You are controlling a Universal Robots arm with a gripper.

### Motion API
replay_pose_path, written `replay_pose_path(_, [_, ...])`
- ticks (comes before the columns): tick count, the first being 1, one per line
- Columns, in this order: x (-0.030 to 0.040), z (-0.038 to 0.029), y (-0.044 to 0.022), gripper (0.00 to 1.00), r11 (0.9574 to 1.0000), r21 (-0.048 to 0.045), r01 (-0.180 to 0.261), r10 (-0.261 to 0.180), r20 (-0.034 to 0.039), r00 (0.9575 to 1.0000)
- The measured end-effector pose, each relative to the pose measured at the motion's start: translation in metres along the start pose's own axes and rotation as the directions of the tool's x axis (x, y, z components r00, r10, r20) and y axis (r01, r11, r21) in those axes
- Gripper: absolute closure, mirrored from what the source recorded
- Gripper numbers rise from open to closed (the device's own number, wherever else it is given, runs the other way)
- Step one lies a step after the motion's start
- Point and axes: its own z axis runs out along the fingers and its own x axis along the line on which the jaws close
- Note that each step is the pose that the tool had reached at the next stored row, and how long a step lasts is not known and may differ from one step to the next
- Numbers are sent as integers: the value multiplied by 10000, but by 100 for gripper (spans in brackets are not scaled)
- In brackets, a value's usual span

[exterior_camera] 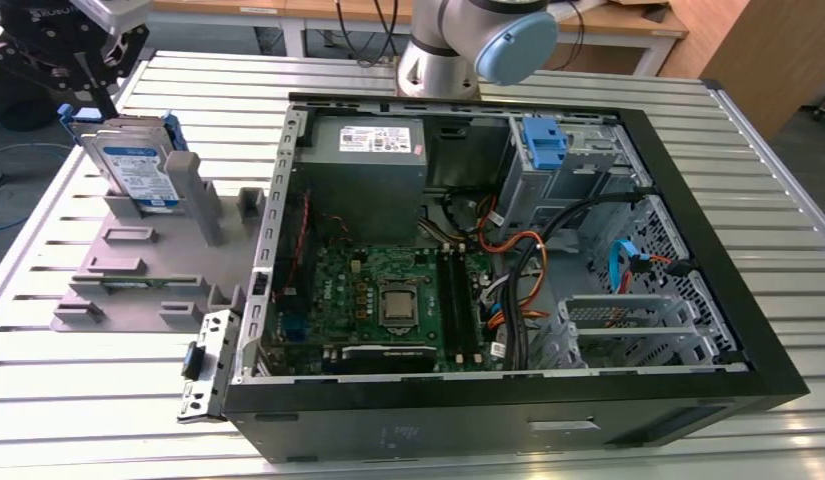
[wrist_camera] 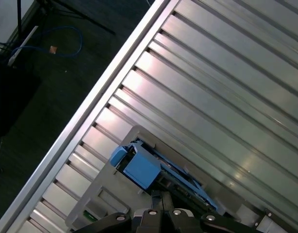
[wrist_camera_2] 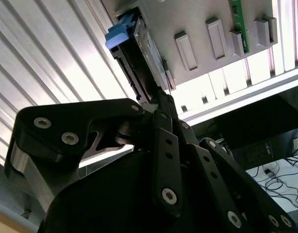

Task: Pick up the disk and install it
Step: 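Pick up the disk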

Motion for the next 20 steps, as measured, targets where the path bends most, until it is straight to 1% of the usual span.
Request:
replay_pose_path(7, [0,0,0,89,10000,1,16,-16,0,10000])
replay_pose_path(11, [0,0,0,89,9998,8,185,-185,-7,9998])
replay_pose_path(20, [0,0,0,89,9998,8,200,-200,-8,9998])
